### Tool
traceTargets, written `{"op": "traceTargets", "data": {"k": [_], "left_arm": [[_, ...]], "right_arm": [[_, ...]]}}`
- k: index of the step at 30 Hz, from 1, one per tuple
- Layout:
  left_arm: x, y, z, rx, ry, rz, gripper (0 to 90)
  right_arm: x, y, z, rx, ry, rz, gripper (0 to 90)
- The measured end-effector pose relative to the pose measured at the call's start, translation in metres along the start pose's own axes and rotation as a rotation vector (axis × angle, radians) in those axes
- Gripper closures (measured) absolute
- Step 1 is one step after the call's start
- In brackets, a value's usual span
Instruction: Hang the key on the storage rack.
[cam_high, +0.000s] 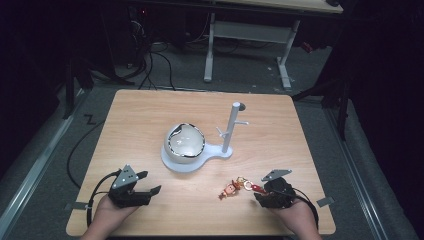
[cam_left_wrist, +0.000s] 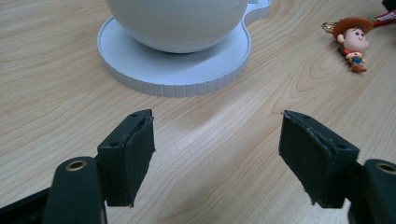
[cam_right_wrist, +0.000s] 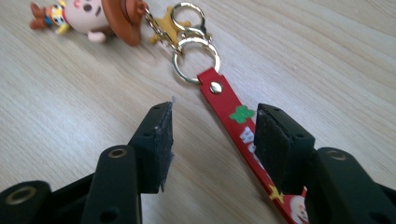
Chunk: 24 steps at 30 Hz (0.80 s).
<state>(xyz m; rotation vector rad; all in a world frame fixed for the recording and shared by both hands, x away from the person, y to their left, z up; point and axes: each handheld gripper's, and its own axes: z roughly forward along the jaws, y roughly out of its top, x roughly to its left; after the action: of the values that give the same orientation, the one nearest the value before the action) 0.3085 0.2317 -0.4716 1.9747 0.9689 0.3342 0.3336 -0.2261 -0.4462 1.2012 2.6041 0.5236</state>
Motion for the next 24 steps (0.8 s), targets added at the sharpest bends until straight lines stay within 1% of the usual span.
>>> {"op": "traceTargets", "data": {"k": [1,2,3,4,5,6,9,11,13,14,15,16,17,18,20,22,23,24], "left_arm": [[0.000,0.001,-0.001,-0.007,0.000,-0.002,27.1],[0.000,0.001,-0.002,-0.010,0.000,-0.003,27.1],[0.000,0.001,-0.003,-0.012,0.001,-0.006,27.1],[0.001,0.001,-0.003,-0.012,-0.001,-0.016,27.2],[0.001,0.001,-0.003,-0.012,-0.002,-0.018,27.2],[0.001,0.000,-0.002,-0.008,-0.004,-0.019,27.2],[0.002,0.000,-0.001,-0.005,-0.009,-0.021,27.4],[0.002,0.001,-0.001,-0.004,-0.016,-0.026,27.8],[0.002,0.001,0.000,0.002,-0.021,-0.031,27.8],[0.002,0.000,0.000,0.007,-0.023,-0.029,27.8],[0.001,0.000,0.001,0.011,-0.024,-0.025,27.8],[0.000,0.000,0.001,0.012,-0.029,-0.020,28.3],[-0.001,0.000,0.001,0.010,-0.032,-0.015,29.4],[-0.001,0.001,0.001,0.007,-0.036,-0.012,29.4],[-0.003,0.002,0.001,0.003,-0.038,-0.008,29.5],[-0.003,0.002,0.001,0.008,-0.044,-0.004,29.6],[-0.003,0.002,0.001,0.013,-0.049,-0.004,29.8],[-0.003,0.002,0.002,0.017,-0.055,-0.005,29.8]], "right_arm": [[-0.001,0.001,-0.002,0.009,-0.018,-0.001,41.4],[-0.004,0.002,-0.004,0.029,-0.023,0.003,41.1],[-0.006,0.003,-0.004,0.043,-0.015,0.001,41.1],[-0.011,0.006,-0.005,0.088,0.012,0.008,39.9],[-0.011,0.006,-0.005,0.088,0.012,0.008,39.9],[-0.012,0.007,-0.006,0.101,0.015,0.010,39.7],[-0.018,0.010,-0.003,0.163,0.035,-0.002,37.8],[-0.019,0.013,-0.002,0.195,0.033,-0.008,36.8],[-0.020,0.016,0.001,0.232,0.019,-0.024,34.7],[-0.020,0.019,0.005,0.268,0.014,-0.036,34.3],[-0.020,0.019,0.005,0.268,0.014,-0.036,34.2],[-0.020,0.020,0.006,0.282,0.014,-0.038,34.2],[-0.020,0.024,0.007,0.303,0.016,-0.056,34.0],[-0.020,0.024,0.007,0.303,0.016,-0.056,34.0],[-0.020,0.028,0.007,0.321,0.028,-0.067,33.8],[-0.020,0.032,0.008,0.340,0.030,-0.085,35.1],[-0.020,0.034,0.009,0.359,0.026,-0.099,35.2],[-0.020,0.035,0.010,0.366,0.031,-0.101,35.4]]}}
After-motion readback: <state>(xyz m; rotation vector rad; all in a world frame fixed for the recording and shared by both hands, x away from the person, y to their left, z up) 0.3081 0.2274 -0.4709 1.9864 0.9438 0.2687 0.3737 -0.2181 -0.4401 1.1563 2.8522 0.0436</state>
